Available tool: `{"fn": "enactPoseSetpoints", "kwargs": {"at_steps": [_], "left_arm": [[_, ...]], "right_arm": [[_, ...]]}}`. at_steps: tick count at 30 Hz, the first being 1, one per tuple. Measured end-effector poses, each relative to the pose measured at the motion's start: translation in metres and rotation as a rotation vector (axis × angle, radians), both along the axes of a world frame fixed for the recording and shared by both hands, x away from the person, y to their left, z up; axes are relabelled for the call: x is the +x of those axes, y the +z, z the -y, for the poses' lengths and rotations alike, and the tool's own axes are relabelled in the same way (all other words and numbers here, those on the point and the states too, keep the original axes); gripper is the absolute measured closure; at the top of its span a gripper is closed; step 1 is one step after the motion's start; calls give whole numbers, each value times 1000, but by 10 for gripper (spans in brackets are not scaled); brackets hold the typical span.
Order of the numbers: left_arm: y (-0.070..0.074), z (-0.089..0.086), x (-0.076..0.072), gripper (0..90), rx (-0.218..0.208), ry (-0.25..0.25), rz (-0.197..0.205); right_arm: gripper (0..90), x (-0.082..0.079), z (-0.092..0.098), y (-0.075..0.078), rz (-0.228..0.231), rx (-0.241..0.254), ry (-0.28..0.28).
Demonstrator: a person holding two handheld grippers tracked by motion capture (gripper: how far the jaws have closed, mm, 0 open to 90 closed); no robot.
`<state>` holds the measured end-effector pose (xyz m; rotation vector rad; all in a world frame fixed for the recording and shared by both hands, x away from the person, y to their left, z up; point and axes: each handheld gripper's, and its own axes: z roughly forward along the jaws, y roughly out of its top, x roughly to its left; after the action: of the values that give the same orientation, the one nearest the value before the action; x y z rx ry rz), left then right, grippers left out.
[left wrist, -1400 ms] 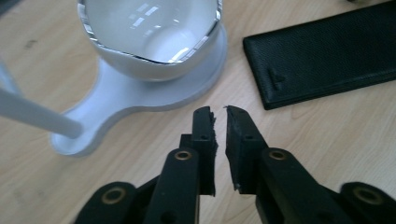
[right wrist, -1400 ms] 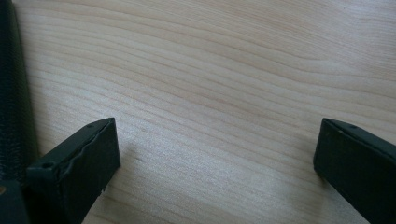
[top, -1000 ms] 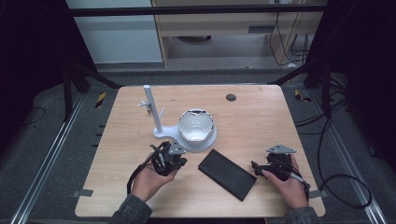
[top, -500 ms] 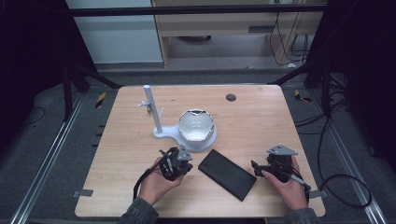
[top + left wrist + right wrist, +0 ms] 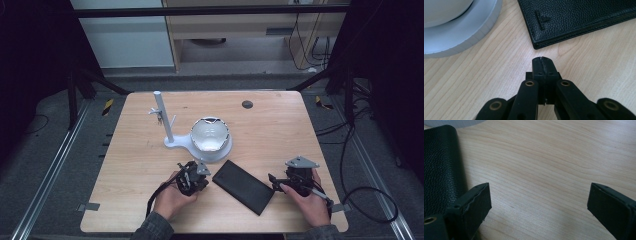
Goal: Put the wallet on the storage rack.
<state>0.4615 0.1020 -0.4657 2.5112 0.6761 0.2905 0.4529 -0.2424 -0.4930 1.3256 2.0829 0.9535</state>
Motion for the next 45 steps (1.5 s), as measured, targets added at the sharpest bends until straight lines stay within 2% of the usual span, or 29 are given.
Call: {"fn": "enactPoseSetpoints", "kwargs": {"at_steps": [12, 14, 26, 35, 45], "left_arm": [[-6, 5, 13, 900, 30, 1, -6], [-7, 7, 14, 900, 22, 2, -8], [-4, 13, 18, 900, 60, -21, 2], [-7, 15, 20, 900, 87, -28, -1], [-8, 15, 21, 900, 79, -21, -4]], "right_arm": [[55, 0, -1, -1, -2, -3, 10], [54, 0, -2, -1, -4, -4, 13], [54, 0, -3, -1, -5, 1, 20], [55, 0, -2, -1, -1, -4, 20], [55, 0, -2, -1, 0, -3, 19]]}}
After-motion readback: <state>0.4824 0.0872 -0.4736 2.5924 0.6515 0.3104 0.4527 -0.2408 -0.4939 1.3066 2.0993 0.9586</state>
